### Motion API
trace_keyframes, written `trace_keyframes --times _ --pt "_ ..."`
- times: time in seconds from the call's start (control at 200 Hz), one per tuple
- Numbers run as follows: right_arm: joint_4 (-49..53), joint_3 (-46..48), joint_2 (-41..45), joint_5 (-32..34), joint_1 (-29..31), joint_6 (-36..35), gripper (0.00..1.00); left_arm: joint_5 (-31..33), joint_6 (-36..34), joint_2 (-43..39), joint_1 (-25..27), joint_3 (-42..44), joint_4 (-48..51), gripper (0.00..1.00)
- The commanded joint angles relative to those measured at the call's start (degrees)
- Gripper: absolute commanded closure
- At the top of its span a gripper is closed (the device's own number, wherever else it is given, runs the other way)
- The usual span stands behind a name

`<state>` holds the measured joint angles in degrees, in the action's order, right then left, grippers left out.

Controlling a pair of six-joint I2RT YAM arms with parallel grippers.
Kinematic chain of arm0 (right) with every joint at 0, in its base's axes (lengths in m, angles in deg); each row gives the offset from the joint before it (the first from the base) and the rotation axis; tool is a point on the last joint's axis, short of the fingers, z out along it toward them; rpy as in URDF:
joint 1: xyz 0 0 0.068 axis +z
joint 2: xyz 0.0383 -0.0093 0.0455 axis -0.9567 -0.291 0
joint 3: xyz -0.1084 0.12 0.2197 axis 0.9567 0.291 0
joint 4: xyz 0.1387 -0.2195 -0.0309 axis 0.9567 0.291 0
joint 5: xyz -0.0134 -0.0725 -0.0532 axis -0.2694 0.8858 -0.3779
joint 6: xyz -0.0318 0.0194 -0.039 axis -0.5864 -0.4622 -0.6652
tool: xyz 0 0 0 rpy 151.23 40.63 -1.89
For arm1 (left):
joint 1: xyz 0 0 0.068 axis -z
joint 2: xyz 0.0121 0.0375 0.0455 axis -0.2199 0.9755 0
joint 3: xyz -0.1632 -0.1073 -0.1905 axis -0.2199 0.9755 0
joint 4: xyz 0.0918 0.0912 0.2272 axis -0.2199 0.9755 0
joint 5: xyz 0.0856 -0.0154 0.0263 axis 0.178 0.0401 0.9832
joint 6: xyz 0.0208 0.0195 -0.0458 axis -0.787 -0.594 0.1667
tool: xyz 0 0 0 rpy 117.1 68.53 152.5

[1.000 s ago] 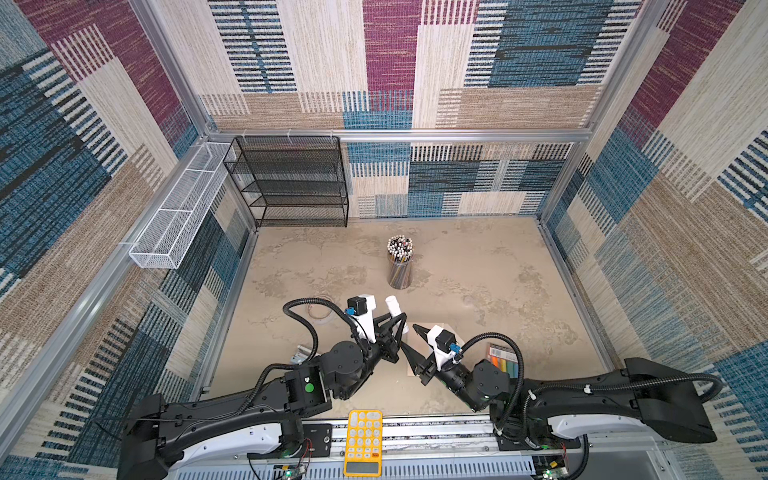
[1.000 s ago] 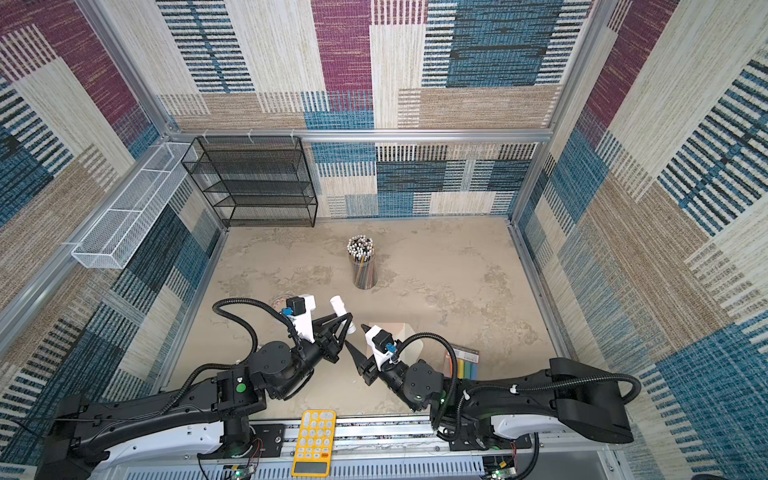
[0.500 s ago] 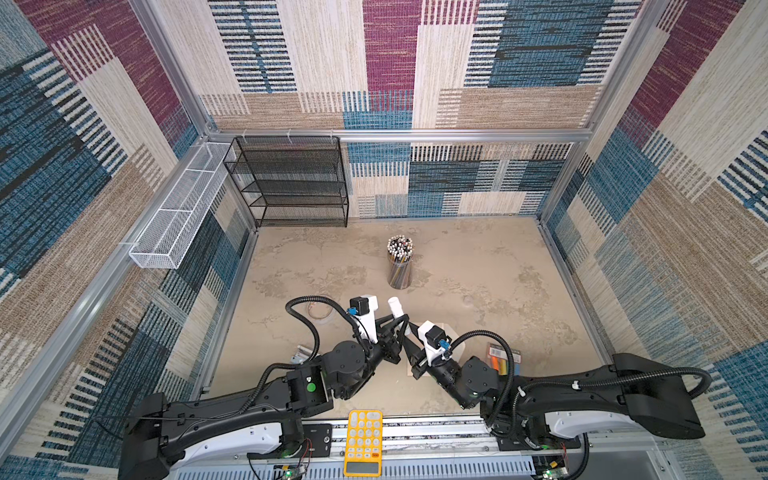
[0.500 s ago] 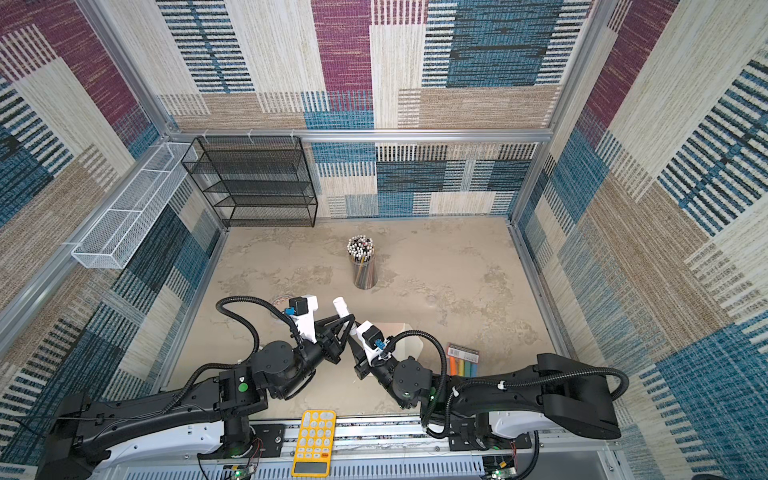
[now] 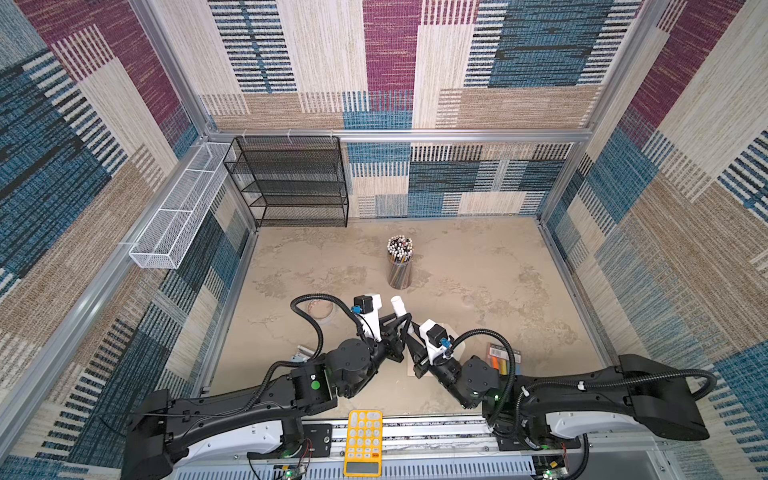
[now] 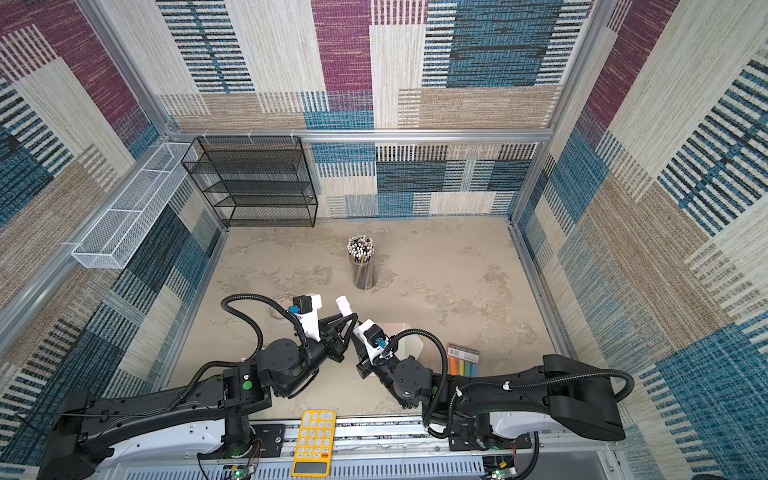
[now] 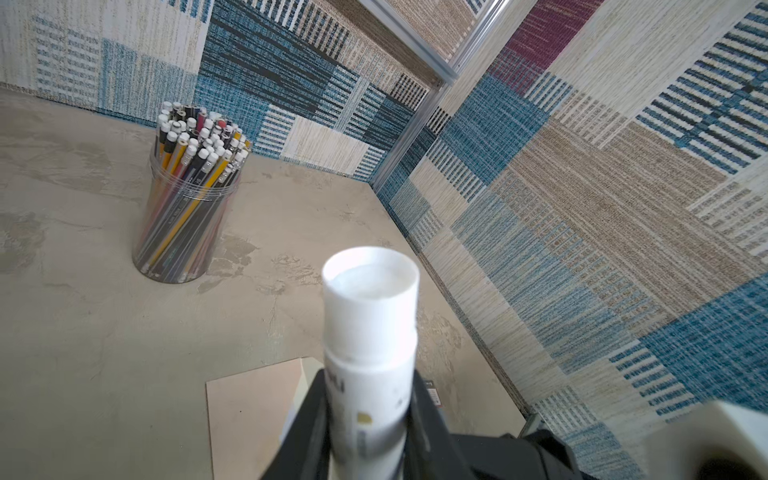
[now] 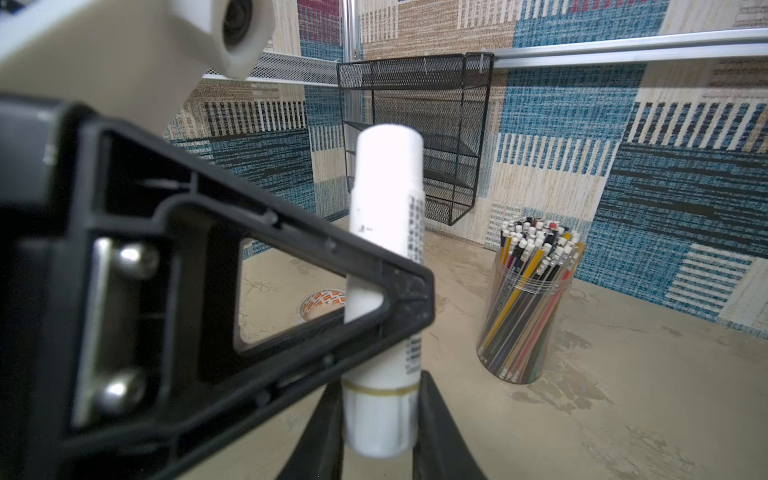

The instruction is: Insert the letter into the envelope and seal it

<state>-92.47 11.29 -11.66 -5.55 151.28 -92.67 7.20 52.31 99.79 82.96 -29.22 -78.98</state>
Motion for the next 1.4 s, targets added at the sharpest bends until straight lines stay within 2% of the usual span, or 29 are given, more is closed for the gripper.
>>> trace_keyframes --times 0.0,0.12,0.281,0.481,0.601,0.882,1.132,1.217,1.393 --pt "1.8 -0.8 0.7 -2.2 0.1 1.0 0.83 -1.1 0.4 0.6 0.0 -0.9 -1.2 1.0" --pt "2.8 -0.6 2.3 -2.4 0.1 1.7 0.86 -1.6 0.2 0.5 0.1 -0.7 -1.1 0.94" --pt "4.3 -0.3 3.8 -3.0 0.1 2.6 0.87 -1.2 -0.2 -0.1 0.1 -0.4 -1.1 0.74" --pt "4.4 0.3 4.2 -3.1 0.1 3.6 0.87 -1.3 -1.6 -0.3 0.1 -1.0 -1.2 0.63" --pt "4.4 0.2 4.0 -3.3 0.1 3.6 0.87 -1.4 -2.1 -0.3 0.1 -1.1 -1.4 0.62" --pt "4.1 0.6 4.0 -3.1 0.1 4.3 0.88 -1.7 -2.5 -2.1 -0.3 0.2 -1.7 0.78" --pt "5.0 0.9 5.1 -5.9 0.1 5.6 0.89 -3.8 -3.0 -4.4 -0.9 1.8 -1.8 0.82" --pt "5.6 1.0 6.3 -8.6 0.1 5.8 0.9 -6.9 -3.5 -5.6 -1.9 1.9 -0.5 0.86" --pt "10.3 -0.2 9.8 -16.8 0.1 6.6 0.94 -19.1 -4.8 -8.8 -5.7 0.6 5.5 0.98"
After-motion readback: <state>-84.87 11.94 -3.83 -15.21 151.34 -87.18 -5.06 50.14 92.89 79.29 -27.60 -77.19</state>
